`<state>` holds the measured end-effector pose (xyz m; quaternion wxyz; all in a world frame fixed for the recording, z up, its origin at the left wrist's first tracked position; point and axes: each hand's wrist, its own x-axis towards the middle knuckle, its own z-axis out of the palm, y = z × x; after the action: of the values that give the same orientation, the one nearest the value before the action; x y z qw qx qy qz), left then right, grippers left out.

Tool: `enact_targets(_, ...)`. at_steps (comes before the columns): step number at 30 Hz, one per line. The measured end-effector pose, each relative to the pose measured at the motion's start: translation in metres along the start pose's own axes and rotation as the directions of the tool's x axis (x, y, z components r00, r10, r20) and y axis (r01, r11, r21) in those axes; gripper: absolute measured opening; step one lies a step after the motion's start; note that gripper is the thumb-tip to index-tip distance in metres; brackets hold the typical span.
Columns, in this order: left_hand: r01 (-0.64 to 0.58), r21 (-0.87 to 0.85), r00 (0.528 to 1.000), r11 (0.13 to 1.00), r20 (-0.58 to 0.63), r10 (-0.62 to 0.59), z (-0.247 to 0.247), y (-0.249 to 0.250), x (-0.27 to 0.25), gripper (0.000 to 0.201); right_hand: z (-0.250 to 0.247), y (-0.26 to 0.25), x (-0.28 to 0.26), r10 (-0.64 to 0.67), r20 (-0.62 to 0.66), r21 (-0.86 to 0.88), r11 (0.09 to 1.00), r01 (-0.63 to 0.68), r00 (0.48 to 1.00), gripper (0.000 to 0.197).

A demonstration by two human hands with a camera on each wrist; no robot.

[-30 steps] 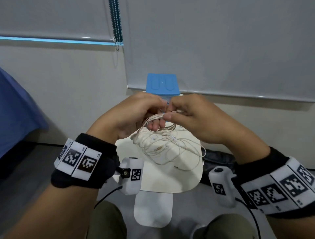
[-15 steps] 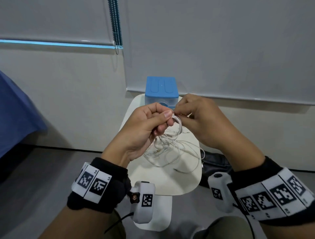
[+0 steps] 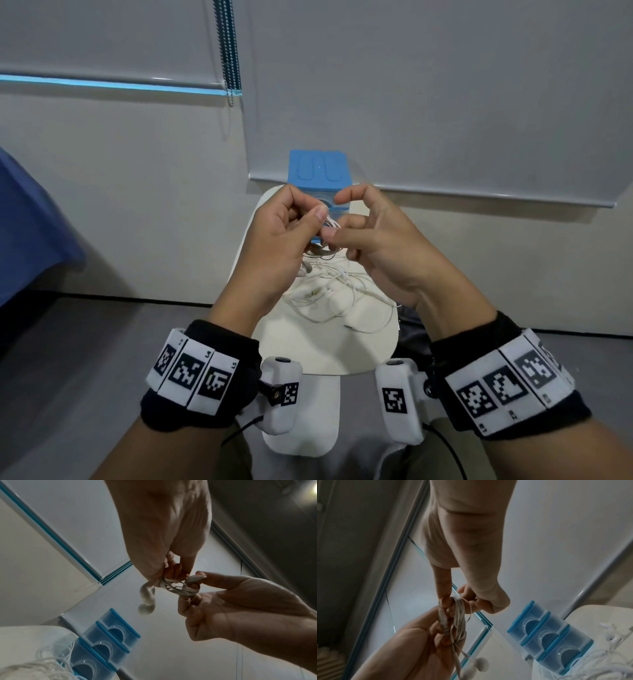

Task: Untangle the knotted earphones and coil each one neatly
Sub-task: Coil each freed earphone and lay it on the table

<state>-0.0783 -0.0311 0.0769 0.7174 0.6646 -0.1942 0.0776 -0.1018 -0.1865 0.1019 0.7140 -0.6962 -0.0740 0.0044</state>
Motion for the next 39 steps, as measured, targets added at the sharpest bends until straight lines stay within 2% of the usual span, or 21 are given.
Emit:
enact_targets(5,-0.003,0.049,0.997,0.999,0.078,-0.001,-0.008,0.01,-0.011,0.007,0.006,-0.012,-0.007,0.113,0.128,0.089,0.988,-0.125,0.985,0.043)
enact_targets(7,-0.014,0.073,0.992,0.997,0.123,0.005,-0.012,0.014,-0.013,0.005,0.006,-0.017,-0.012,0.077,0.179,0.033,0.996,-0.084,0.981,0.046)
enact_targets(10,-0.01,0.123,0.99,0.992,0.141,-0.008,-0.02,0.018,-0.015,0.011,0.006,-0.023,-0.021,-0.011,0.224,-0.211,0.976,0.059,0.975,0.048)
enact_targets(13,-0.003,0.137,0.99,0.991,0.141,-0.016,-0.022,0.023,-0.017,0.013,0.01,-0.028,-0.028,-0.089,0.212,-0.498,0.847,0.186,0.973,0.048)
enact_targets(16,0.03,0.189,0.994,0.982,0.096,-0.049,-0.023,0.023,-0.018,0.016,0.013,-0.033,-0.032,-0.126,0.161,-0.691,0.693,0.203,0.979,0.05)
enact_targets(18,0.064,0.219,0.993,0.974,0.084,-0.085,-0.025,0.023,-0.02,0.019,0.014,-0.038,-0.034,-0.142,0.157,-0.791,0.575,0.211,0.977,0.045)
enact_targets(20,0.075,0.263,0.989,0.962,0.105,-0.106,-0.028,0.024,-0.02,0.021,0.012,-0.045,-0.034,-0.175,0.164,-0.859,0.458,0.228,0.971,0.031)
enact_targets(23,0.04,0.337,0.973,0.941,0.202,-0.114,-0.027,0.028,-0.02,0.024,0.002,-0.046,-0.027,-0.283,0.172,-0.885,0.377,0.274,0.944,0.014)
enact_targets(24,0.04,0.357,0.965,0.933,0.228,-0.129,-0.027,0.028,-0.019,0.026,0.0,-0.041,-0.024,-0.317,0.167,-0.876,0.388,0.288,0.934,0.013)
enact_targets(26,0.059,0.349,0.956,0.935,0.249,-0.153,-0.026,0.026,-0.017,0.03,-0.002,-0.027,-0.017,-0.372,0.137,-0.828,0.466,0.313,0.918,0.013)
enact_targets(30,0.094,0.187,0.973,0.978,0.193,-0.13,-0.02,0.016,-0.017,0.028,-0.002,0.002,-0.004,-0.45,0.032,-0.742,0.588,0.323,0.892,0.013)
enact_targets(34,0.147,0.013,0.982,0.989,0.119,-0.147,-0.015,0.001,-0.014,0.015,0.005,0.015,0.003,-0.267,-0.083,-0.428,0.879,0.208,0.96,0.007)
enact_targets(37,0.136,-0.017,0.989,0.991,0.056,-0.135,-0.013,-0.008,-0.011,0.015,0.007,0.02,0.006,-0.137,-0.072,-0.163,0.979,0.124,0.988,0.009)
enact_targets(39,0.105,0.032,0.994,0.994,-0.008,-0.105,-0.01,-0.012,-0.01,0.016,0.006,0.021,0.007,-0.068,-0.051,-0.001,0.998,0.068,0.996,0.019)
